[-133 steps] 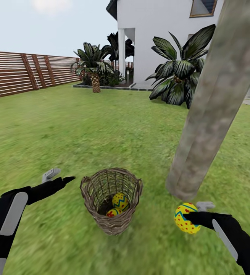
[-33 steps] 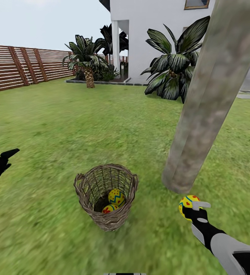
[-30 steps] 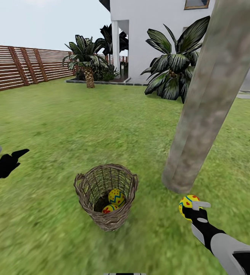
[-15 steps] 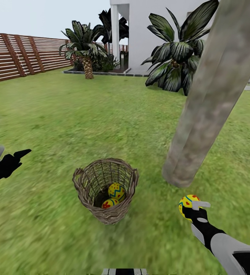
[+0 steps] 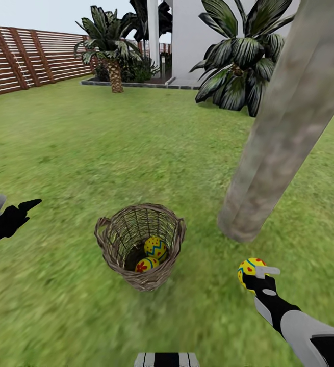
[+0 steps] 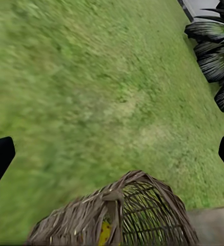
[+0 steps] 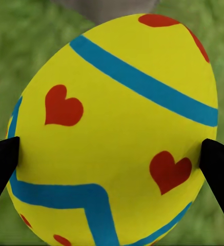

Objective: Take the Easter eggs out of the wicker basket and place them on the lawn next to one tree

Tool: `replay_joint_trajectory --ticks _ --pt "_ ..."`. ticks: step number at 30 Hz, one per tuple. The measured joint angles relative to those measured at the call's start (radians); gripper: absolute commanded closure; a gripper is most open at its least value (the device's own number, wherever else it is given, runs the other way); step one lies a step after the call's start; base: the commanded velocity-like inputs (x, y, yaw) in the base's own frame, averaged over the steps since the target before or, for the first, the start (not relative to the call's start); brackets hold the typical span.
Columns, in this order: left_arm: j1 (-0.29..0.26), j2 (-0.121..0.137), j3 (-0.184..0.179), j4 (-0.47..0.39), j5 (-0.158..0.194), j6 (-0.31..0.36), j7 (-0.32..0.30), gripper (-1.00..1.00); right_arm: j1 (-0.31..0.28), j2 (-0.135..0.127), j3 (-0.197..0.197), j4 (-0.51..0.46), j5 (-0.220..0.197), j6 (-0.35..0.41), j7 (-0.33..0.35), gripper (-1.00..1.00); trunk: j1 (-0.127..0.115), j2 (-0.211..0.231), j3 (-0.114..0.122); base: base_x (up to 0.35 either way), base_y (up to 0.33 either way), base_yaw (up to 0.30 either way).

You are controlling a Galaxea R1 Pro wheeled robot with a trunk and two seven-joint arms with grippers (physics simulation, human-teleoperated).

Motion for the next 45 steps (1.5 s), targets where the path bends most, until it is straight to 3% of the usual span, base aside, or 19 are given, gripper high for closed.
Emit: replay_joint_trajectory --ticks 31,45 --pt "0.000 0.000 0.001 0.000 0.001 0.000 0.000 -1.00 -0.002 -0.002 0.000 -0.003 0.000 -0.002 0.003 1.00 0.014 -0.007 -0.120 0.000 0.000 0.000" --pt "0.009 -0.006 -0.004 0.001 0.004 -0.002 -0.001 -1.00 -0.049 -0.006 0.003 -0.083 -0.003 0.022 -0.006 1.00 0.014 -0.007 -0.120 0.000 0.000 0.000"
